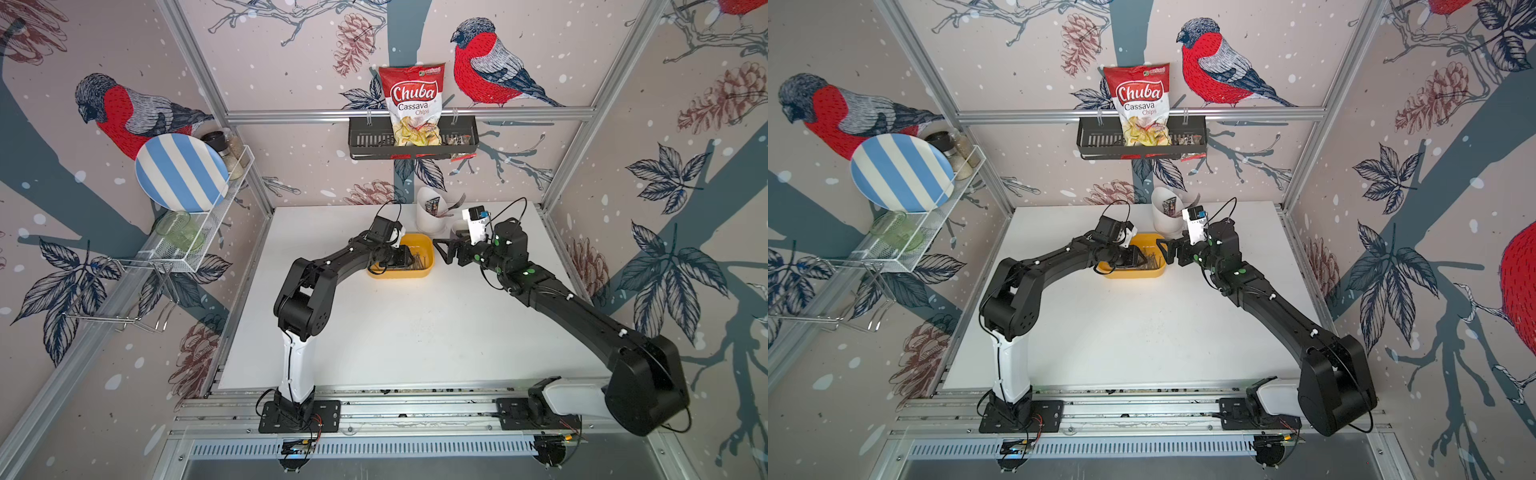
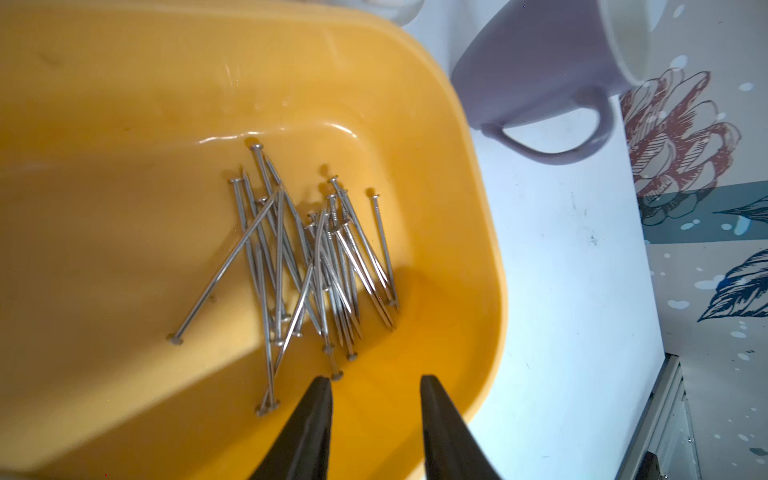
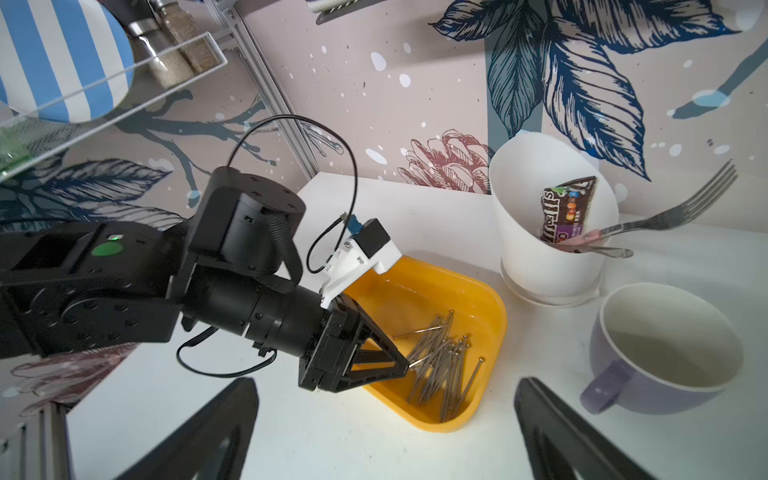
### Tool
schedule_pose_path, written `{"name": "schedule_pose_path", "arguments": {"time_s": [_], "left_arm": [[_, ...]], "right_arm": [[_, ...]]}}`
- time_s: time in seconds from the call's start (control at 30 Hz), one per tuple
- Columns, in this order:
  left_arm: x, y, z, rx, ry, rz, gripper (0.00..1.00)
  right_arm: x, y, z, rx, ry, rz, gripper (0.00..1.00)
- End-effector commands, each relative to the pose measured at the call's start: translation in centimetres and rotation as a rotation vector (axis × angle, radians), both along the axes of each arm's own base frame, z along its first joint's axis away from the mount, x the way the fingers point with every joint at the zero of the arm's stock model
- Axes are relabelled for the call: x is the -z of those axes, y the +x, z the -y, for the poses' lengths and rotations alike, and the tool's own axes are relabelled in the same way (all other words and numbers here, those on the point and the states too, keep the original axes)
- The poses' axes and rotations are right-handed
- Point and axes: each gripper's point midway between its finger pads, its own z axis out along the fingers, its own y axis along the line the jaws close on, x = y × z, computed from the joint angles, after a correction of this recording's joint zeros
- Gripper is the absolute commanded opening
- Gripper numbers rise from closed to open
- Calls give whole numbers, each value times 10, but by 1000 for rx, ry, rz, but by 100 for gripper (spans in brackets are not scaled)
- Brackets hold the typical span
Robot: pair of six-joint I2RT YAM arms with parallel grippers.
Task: Put the nails on the desktop into the storage box
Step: Place the nail in the storage box.
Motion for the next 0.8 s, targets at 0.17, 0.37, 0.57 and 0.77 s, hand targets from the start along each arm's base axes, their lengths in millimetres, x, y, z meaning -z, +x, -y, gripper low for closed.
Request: {"name": "schedule_pose_path", "arguments": {"time_s": [0.17,0.37,0.57,0.77], "left_arm": [[-80,-23,-35,-85,-14,221,60],[-112,-52,-78,-182,25,323,70],[-130,-64,-122,-334,50,411,95],[-147,-52,-157,-466,135,489,95]], "right_arm": [[-21,-7,-10,-25,92,42,100],[-36,-2,5,43,115,67,100],[-48,7,49,162,122,101,100],[-36,18,127,371,149,86,100]]}}
